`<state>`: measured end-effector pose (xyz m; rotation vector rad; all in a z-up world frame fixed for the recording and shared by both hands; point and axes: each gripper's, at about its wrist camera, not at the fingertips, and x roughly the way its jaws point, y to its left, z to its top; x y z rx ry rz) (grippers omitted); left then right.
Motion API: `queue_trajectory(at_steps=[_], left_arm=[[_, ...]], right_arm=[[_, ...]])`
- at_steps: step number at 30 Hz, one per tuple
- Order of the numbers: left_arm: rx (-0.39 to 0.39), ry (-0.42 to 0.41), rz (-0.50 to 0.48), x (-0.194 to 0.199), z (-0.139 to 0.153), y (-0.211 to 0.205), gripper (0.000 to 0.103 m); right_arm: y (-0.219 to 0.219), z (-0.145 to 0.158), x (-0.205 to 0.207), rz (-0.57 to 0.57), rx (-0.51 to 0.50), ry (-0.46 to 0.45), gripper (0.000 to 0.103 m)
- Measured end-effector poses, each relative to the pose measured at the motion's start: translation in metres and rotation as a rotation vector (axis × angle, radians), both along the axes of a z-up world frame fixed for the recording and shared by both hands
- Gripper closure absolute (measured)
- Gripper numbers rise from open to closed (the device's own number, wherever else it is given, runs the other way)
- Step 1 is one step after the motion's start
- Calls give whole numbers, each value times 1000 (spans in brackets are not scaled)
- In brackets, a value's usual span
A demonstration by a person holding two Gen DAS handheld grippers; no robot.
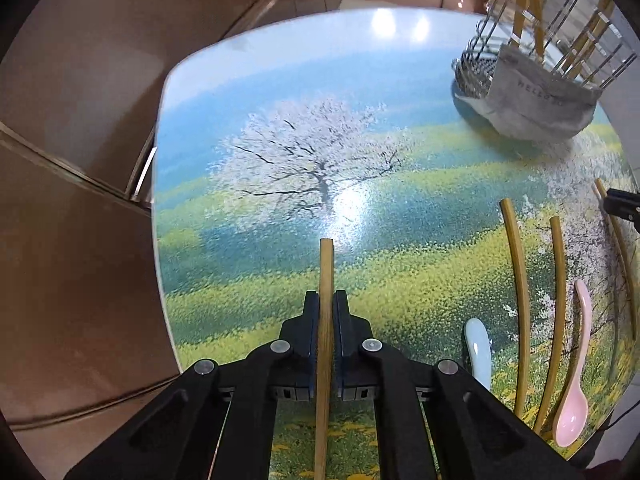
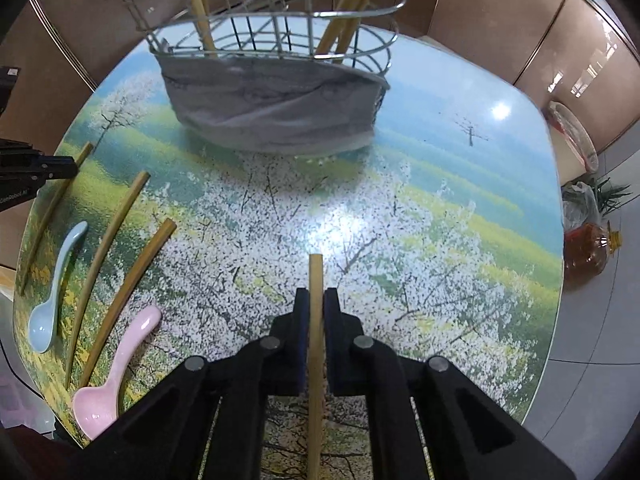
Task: Organize utensils
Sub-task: 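Lift both held chopsticks and carry them over the wire holder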
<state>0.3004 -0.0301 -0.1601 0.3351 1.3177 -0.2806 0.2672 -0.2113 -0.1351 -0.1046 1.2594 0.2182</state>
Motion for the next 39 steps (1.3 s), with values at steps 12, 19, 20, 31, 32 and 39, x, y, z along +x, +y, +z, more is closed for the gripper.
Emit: queue_trajectory(at_steps=[12, 19, 20, 31, 32, 39], left_arm=[[-132, -253, 98, -72, 87, 42, 96], [-203, -382, 156, -106, 136, 82, 96], [-209, -404, 162, -112, 144, 86, 96], [-315, -611, 207, -155, 232, 112, 96], [-336, -628, 205, -155, 243, 110, 96], [-505, -731, 192, -133, 297, 87, 96]], right_arm=[[-16, 92, -105, -44, 94, -367, 97], [-24, 133, -155, -68, 140, -526, 97], [-23, 138, -160, -71, 142, -545, 97], [-10, 224, -204, -60, 159, -789, 97], [-9, 235, -203, -58, 162, -817, 97], [-2, 287, -175, -39, 209, -959, 97]])
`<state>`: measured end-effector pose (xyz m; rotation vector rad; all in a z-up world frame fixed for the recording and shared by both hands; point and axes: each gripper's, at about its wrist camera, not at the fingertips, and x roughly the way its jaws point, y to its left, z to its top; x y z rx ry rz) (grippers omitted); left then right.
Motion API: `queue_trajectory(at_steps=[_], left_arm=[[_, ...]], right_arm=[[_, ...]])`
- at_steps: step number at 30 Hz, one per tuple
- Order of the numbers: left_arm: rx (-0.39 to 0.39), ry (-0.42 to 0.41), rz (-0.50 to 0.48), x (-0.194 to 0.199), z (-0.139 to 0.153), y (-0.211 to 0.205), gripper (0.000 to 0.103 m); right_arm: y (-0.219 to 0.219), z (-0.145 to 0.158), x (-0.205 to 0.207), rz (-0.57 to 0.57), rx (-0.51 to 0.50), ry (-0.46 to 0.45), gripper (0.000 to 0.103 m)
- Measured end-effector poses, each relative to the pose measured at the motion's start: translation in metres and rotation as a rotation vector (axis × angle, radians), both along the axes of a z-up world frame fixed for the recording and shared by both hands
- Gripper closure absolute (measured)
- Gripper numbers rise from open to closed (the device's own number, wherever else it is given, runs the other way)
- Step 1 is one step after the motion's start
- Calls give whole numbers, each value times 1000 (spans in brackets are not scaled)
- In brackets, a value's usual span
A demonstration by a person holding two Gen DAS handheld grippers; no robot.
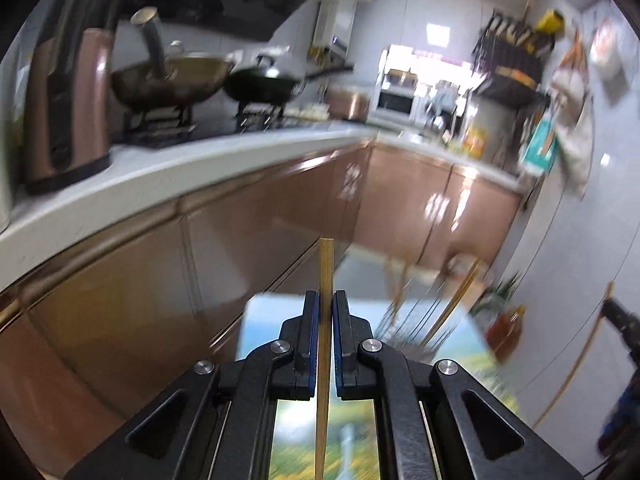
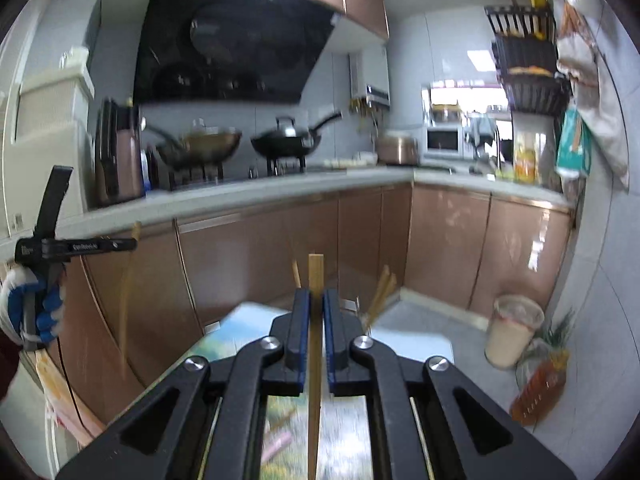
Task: Organize utensils
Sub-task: 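Lift both held chopsticks and carry them over the wire holder, then lower both chopsticks into the wire holder and open both tools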
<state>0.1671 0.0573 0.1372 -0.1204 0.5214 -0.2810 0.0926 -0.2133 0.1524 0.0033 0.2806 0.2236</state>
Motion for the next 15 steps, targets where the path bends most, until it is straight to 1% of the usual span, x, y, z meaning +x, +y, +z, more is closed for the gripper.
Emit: queue_trajectory(at_steps=[3, 6, 8, 11, 12, 15], left_arm=[[-85, -70, -18, 20, 18, -18, 96], [-164, -126, -35, 44, 27, -40, 96], [-198, -165, -42, 61, 29, -55, 96], [-231, -215, -43, 79, 27, -77, 96], [-243, -235, -40, 89, 23, -87, 96], [-255, -261, -24, 110, 8, -109, 96]], right_arm=[[5, 17, 27, 16, 16, -64, 97], [10, 26, 55, 29, 43, -117, 97], [11, 29, 76, 35, 60, -142, 97], [13, 28, 103, 40, 66, -167, 97], [13, 24, 113, 34, 59, -177, 97], [9, 8, 141, 22, 61, -194, 97]])
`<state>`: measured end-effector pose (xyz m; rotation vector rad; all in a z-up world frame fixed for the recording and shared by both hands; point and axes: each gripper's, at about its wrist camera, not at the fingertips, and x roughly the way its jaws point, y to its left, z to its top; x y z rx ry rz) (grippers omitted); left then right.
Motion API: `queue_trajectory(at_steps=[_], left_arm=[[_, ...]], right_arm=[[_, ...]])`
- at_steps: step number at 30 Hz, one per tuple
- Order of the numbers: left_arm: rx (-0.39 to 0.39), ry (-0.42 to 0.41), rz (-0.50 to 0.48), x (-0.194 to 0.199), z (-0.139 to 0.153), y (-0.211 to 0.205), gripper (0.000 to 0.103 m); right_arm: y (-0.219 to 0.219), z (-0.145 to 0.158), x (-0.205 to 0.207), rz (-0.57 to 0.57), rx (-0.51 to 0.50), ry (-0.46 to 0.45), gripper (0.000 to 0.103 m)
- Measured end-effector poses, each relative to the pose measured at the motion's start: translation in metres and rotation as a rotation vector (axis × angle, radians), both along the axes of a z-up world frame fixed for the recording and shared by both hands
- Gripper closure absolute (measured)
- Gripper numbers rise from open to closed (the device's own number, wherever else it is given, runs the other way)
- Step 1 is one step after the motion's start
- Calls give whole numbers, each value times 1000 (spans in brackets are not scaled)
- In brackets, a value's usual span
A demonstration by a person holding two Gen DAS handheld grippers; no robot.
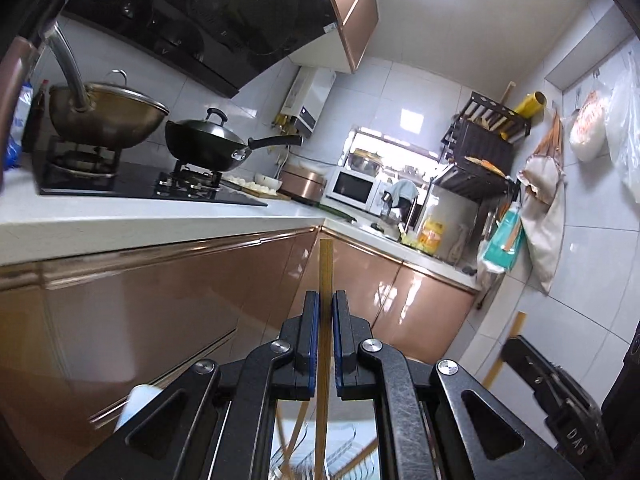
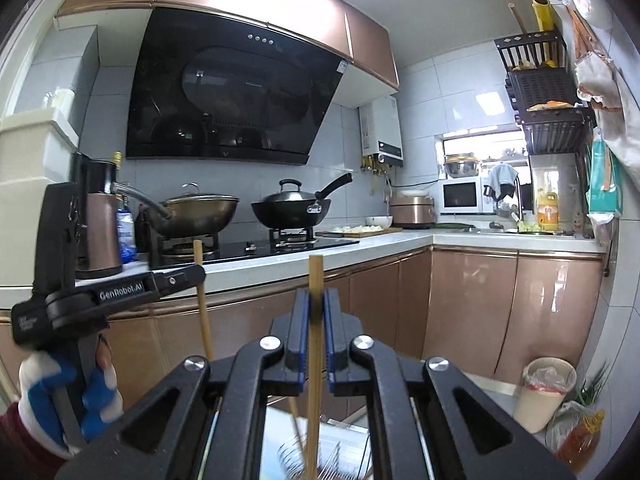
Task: Organize utensils
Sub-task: 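Lower both chopsticks into the wire holder and open both tools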
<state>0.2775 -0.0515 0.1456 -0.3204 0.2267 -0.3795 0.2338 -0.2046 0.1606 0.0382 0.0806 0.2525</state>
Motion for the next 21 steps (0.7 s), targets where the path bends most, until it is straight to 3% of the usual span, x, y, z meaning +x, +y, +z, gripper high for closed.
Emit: queue_trajectory(at_steps=[7, 12, 21], left_arm=[[2, 34, 33, 41, -60, -30, 96], [56, 32, 55, 48, -92, -46, 96], [105, 58, 87, 46, -125, -54, 96]], right_arm=[[-7, -62, 49, -46, 8, 33, 97], [-13, -106, 66, -73, 11, 78, 97], [-15, -137, 68, -76, -3, 151, 96]])
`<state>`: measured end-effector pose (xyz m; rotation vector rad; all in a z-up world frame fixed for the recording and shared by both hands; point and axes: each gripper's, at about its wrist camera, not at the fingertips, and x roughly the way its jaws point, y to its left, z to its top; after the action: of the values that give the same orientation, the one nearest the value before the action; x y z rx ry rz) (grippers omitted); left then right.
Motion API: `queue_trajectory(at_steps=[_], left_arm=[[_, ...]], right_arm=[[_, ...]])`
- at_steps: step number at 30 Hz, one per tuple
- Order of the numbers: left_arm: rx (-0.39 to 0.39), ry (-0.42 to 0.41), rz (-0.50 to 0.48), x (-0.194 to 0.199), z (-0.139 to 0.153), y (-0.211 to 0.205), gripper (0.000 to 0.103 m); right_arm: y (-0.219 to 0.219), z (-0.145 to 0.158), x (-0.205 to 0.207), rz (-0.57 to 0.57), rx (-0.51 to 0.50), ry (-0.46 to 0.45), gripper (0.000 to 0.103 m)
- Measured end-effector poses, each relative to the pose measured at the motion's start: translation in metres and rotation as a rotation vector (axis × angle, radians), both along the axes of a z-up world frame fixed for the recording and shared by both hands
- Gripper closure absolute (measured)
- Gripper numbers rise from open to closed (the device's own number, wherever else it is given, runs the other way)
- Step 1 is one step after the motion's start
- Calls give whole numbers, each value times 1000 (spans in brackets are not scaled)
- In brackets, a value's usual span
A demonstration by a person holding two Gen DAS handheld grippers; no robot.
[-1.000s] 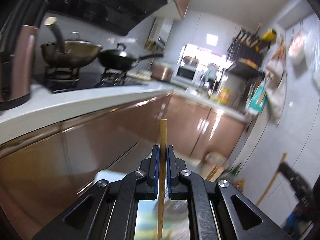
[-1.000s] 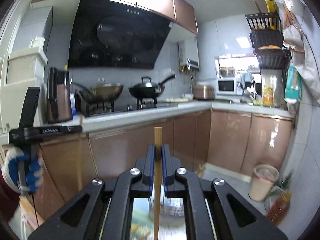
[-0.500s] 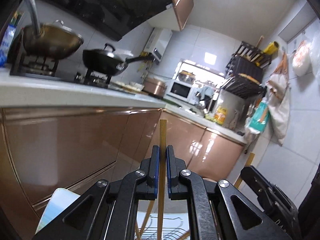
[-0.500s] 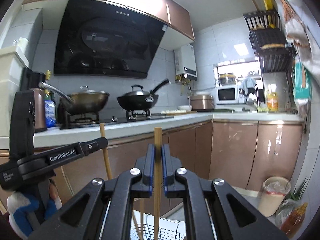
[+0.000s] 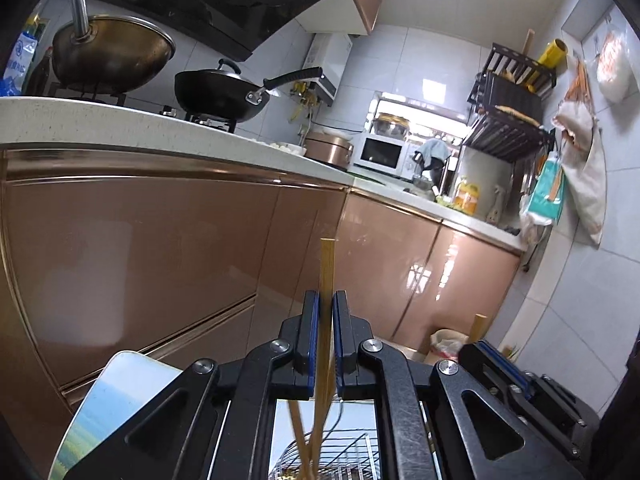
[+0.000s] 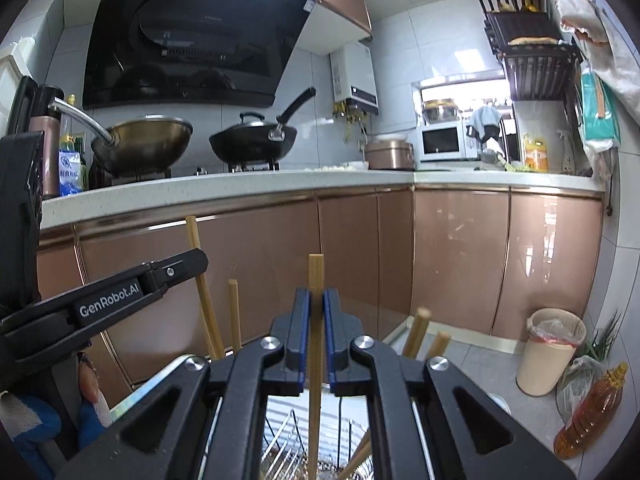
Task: Organize utensils
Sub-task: 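Lower both chopsticks into the wire holder and open both tools, then withdraw both tools from the holder back over the spoons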
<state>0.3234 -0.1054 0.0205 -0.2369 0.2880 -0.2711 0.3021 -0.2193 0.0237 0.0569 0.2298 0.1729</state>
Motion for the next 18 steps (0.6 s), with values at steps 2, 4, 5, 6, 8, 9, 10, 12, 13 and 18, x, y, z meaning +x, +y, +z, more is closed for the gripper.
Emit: queue_trajectory(at_steps=[2, 4, 5, 6, 8, 9, 10, 12, 13, 18], left_arm=[[9, -1, 11, -3, -2, 1, 96], [16, 13, 9, -4, -4, 1, 96], [23, 17, 10, -5, -4, 1, 96], [34, 16, 11, -8, -3, 1, 96], [43, 18, 11, -14, -2, 3, 96], [44, 19, 10, -16, -2, 3, 96], [48, 20, 9, -19, 0, 3, 95], [51, 23, 12, -26, 4, 5, 85], [50, 22, 15, -30, 7, 7, 75], [58, -22, 45, -59, 32, 23, 48]], right_arm=[[-3, -3, -2, -7, 2, 13, 96], [-7, -5, -5, -15, 4, 27, 96], [-8, -6, -6, -18, 4, 31, 96], [-10, -6, -10, -24, 4, 36, 96], [-13, -6, -15, -27, 7, 38, 95], [-15, -4, -19, -33, 9, 38, 95], [-17, -2, -23, -38, 11, 40, 95], [-20, 3, -29, -42, 18, 44, 94], [-21, 6, -32, -45, 19, 43, 93], [-28, 30, -65, -74, 22, 16, 69]])
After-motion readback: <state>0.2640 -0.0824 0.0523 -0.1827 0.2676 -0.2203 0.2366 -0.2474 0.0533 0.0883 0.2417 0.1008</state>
